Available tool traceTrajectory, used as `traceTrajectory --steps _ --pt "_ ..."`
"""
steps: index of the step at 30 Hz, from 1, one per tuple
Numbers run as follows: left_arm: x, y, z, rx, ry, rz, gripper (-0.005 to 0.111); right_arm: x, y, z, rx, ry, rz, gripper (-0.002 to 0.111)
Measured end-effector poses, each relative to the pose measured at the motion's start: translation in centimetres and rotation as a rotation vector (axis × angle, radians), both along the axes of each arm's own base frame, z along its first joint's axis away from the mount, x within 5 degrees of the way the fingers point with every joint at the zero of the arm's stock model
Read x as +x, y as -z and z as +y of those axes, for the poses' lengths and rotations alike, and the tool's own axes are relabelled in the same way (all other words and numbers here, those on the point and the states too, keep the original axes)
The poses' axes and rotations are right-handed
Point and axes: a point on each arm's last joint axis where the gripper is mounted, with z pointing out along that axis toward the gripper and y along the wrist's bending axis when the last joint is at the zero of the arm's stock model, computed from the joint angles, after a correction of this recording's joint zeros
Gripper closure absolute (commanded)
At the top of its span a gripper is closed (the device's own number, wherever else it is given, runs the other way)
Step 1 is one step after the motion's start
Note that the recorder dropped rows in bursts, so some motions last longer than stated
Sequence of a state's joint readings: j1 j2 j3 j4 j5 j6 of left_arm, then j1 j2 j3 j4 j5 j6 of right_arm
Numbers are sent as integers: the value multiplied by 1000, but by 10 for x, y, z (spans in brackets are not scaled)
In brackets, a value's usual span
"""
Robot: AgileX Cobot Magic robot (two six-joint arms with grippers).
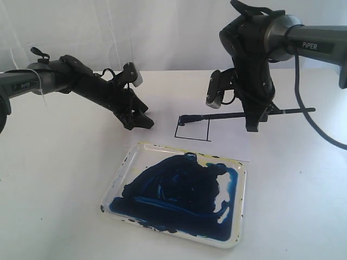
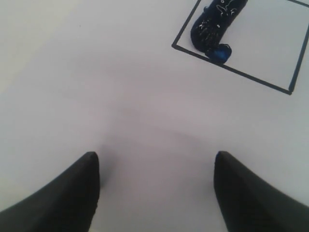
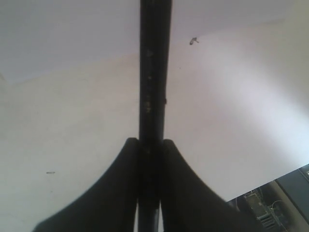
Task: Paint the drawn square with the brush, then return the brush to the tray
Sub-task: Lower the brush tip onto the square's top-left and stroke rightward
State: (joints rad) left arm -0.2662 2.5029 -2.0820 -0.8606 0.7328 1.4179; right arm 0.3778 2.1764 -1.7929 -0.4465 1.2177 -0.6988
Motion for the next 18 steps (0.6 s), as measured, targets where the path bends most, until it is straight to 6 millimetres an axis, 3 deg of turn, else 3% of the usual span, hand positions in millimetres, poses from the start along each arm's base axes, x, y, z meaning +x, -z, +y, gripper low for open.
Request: traceTrajectory --steps 13,18 --pt "0 0 0 0 0 0 37 4 0 3 30 0 -51 108" --pt "0 0 0 0 0 0 37 6 8 3 25 4 -36 108"
